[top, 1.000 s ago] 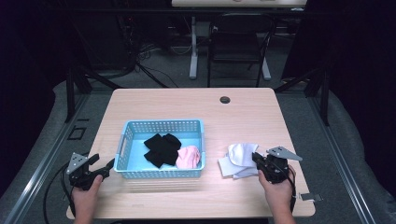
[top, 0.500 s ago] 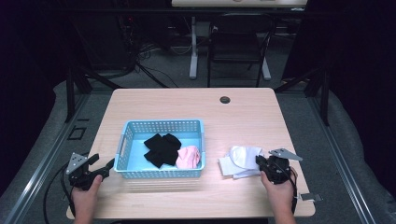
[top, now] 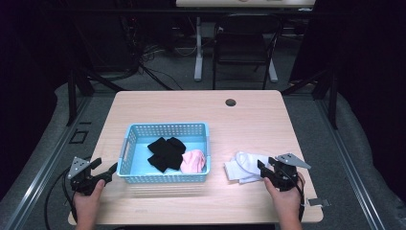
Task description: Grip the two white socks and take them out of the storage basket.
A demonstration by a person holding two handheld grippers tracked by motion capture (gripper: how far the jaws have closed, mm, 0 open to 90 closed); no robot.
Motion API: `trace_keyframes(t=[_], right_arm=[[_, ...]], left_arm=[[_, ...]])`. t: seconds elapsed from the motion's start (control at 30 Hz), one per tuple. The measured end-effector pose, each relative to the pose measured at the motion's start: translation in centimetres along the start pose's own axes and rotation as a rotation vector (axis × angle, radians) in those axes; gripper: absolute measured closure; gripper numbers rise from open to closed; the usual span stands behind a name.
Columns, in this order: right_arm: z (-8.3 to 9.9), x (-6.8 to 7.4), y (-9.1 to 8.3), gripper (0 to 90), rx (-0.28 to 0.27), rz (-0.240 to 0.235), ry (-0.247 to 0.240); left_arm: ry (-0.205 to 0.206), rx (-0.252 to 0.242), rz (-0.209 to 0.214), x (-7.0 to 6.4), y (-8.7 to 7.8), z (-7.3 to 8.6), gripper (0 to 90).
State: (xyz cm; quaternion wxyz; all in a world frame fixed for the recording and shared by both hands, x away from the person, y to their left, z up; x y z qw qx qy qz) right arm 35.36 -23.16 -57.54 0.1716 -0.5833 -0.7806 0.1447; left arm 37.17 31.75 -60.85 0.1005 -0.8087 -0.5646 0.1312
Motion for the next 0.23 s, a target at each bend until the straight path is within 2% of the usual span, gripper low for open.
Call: trace_keyframes(t=[0.13,0.23], right_arm=[[-0.07,0.73,-0.12,50.6,0.001,-0.009,-0.009],[0.11,0.44,-0.15,49.7,0.006,0.001,-0.007]], left_arm=[[-0.002,-0.001,0.0,0.02,-0.02,-0.02,24.6],[-0.002,-0.001,0.001,0.05,-0.01,-0.02,24.6]])
Point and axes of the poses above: each handheld gripper's, and its own axes: y roughly forward along the jaws, z roughly out of its underside, x roughly to its left, the point moved 8 cm from there along y, roughly forward along the jaws, and after that the axes turned 7 degrees about -x, right-handed, at the moved point
